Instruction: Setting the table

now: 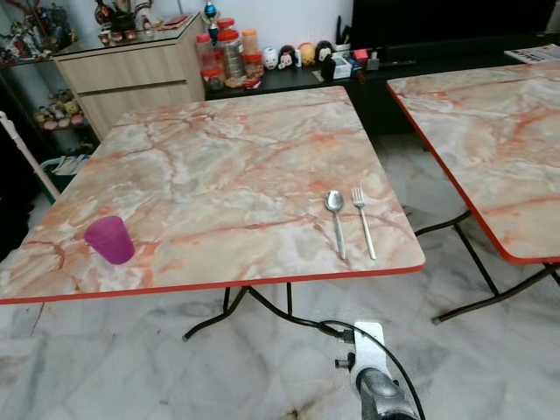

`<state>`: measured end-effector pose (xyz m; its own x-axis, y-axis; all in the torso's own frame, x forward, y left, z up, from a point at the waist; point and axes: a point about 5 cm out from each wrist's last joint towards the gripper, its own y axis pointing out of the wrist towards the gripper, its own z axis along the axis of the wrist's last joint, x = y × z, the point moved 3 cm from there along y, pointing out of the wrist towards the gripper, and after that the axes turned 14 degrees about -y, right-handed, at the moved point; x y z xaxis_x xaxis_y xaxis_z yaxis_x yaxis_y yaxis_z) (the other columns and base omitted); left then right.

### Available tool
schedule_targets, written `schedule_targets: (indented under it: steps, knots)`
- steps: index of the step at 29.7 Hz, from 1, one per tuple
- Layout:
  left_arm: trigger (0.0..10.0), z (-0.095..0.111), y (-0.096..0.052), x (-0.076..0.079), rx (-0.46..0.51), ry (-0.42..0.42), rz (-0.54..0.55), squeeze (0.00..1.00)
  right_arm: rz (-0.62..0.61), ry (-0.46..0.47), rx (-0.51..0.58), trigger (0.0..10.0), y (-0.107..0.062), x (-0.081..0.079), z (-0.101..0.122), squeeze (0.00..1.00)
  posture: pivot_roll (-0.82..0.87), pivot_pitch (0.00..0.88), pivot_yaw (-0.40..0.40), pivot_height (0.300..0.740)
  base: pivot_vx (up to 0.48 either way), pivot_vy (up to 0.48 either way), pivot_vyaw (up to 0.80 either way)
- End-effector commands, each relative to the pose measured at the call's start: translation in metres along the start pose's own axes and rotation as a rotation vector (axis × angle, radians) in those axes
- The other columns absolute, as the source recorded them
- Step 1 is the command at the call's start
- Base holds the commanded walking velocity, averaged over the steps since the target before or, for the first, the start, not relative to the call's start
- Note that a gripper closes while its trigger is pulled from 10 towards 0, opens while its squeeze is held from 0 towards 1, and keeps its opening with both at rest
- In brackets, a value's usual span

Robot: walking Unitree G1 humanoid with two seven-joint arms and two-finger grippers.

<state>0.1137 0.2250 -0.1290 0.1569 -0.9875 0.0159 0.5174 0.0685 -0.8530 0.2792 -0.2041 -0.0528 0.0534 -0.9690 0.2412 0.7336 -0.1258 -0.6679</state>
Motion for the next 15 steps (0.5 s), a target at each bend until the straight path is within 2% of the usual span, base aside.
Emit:
schedule_targets:
  steps: [1,7,11,13,15]
  knots:
    - [10.0,-0.004,-0.001,-0.005,-0.025,0.013,0.009,0.0,-0.016,0.014,0.024,10.0,-0.002,0.003,0.005,0.0,-0.16,0.0,0.129,0.736,0.0,0.0,0.0]
    - [10.0,-0.003,-0.001,-0.006,-0.023,0.015,0.01,0.0,-0.031,0.03,0.104,10.0,-0.009,0.008,0.018,0.0,-0.15,0.0,0.128,0.736,0.0,0.0,0.0]
    - [10.0,-0.003,-0.001,-0.007,-0.018,0.005,0.015,0.0,-0.075,0.021,0.162,10.0,-0.03,0.013,0.03,0.0,-0.16,0.0,0.129,0.736,0.0,0.0,0.0]
    - [10.0,-0.003,-0.002,-0.008,-0.02,0.01,0.014,0.0,-0.111,-0.017,0.189,10.0,-0.044,0.018,0.035,0.0,-0.17,0.0,0.133,0.736,0.0,0.0,0.0]
    - [10.0,-0.003,-0.002,-0.008,-0.02,0.011,0.014,0.0,-0.12,-0.031,0.196,10.0,-0.047,0.019,0.036,0.0,-0.17,0.0,0.133,0.736,0.0,0.0,0.0]
